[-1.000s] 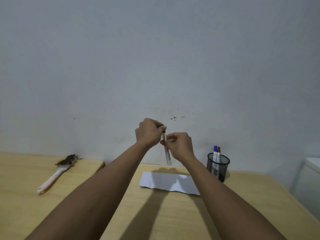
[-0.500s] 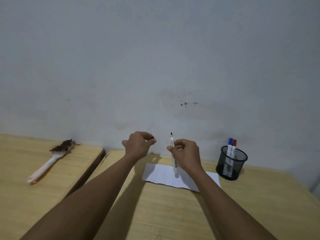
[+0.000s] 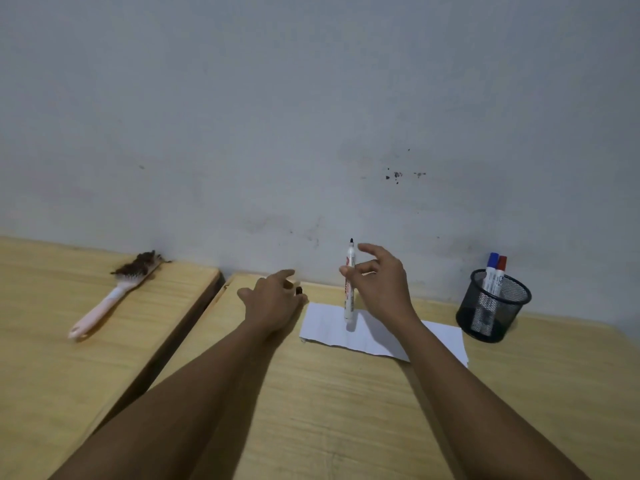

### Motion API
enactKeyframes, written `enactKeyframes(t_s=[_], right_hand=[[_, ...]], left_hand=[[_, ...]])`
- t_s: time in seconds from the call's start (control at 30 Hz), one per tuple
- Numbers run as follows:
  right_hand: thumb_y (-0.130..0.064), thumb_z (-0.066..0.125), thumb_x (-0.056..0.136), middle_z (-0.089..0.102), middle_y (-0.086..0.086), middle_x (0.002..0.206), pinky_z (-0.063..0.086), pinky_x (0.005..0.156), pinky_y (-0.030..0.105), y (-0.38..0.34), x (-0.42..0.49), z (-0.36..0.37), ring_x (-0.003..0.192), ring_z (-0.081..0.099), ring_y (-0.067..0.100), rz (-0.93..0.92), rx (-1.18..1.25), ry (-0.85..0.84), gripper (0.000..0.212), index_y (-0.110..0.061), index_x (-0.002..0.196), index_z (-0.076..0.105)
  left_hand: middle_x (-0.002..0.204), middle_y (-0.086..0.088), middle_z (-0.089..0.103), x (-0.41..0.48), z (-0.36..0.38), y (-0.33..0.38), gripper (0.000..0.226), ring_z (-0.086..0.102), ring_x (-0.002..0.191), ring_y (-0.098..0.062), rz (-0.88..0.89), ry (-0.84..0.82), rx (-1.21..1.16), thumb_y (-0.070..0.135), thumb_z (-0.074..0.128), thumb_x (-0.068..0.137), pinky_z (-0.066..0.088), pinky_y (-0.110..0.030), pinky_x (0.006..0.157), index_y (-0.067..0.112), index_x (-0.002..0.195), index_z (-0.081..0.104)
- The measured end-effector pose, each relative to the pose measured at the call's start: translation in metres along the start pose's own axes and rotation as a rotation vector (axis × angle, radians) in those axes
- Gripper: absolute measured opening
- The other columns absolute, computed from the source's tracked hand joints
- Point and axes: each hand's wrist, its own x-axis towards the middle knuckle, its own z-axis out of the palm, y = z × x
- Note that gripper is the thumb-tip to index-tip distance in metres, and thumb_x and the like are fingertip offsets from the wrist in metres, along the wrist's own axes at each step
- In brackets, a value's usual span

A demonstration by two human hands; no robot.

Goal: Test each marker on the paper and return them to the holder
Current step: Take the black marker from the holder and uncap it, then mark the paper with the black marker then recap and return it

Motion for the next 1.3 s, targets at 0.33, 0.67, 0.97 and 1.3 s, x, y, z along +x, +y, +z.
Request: enactKeyframes(t_s=[0.33,0.67,0.97,1.3], right_hand=[[-0.008,0.056,0.101,0.074,0.007,0.097,0.056,0.073,0.042,0.01,-0.01,-0.003,0.08,0.07,0.023,0.303,0.567,-0.189,0.025,-0.019,0.118,0.07],[-0.021,0.064,0.098,0.068,-0.007,0.062,0.05,0.052,0.032,0.035,-0.038,-0.016,0.056,0.057,0.018,0.079,0.108,-0.227,0.02,-0.002,0.102,0.058],[-0.022,0.065,0.092,0.075,0.002,0.078,0.059,0.07,0.038,0.055,-0.045,0.002,0.071,0.072,0.02,0.038,-0.033,-0.183,0.009,-0.016,0.086,0.065],[-0.026,0.064,0.097,0.073,-0.013,0.081,0.056,0.072,0.016,0.066,-0.045,0.008,0.078,0.072,-0.001,-0.039,-0.107,-0.146,0.013,-0.015,0.095,0.07]], left_hand=[[0.126,0.013,0.063,-0.059,-0.004,-0.013,0.03,0.048,0.113,-0.015,0.356,-0.064,0.191,0.04,0.049,0.091,0.021,-0.039,0.083,0.037,0.114,0.068],[0.107,0.012,0.068,-0.099,0.013,0.018,0.033,0.051,0.101,-0.017,0.557,-0.072,0.264,0.05,0.048,0.088,0.025,-0.04,0.077,0.03,0.092,0.074],[0.112,0.015,0.068,-0.101,0.013,0.014,0.031,0.052,0.104,-0.012,0.55,-0.051,0.228,0.052,0.053,0.088,0.023,-0.039,0.078,0.036,0.102,0.075],[0.13,0.008,0.06,-0.103,0.011,0.01,0.037,0.044,0.126,-0.015,0.448,-0.131,0.216,0.058,0.049,0.089,0.026,-0.065,0.104,0.041,0.116,0.068]])
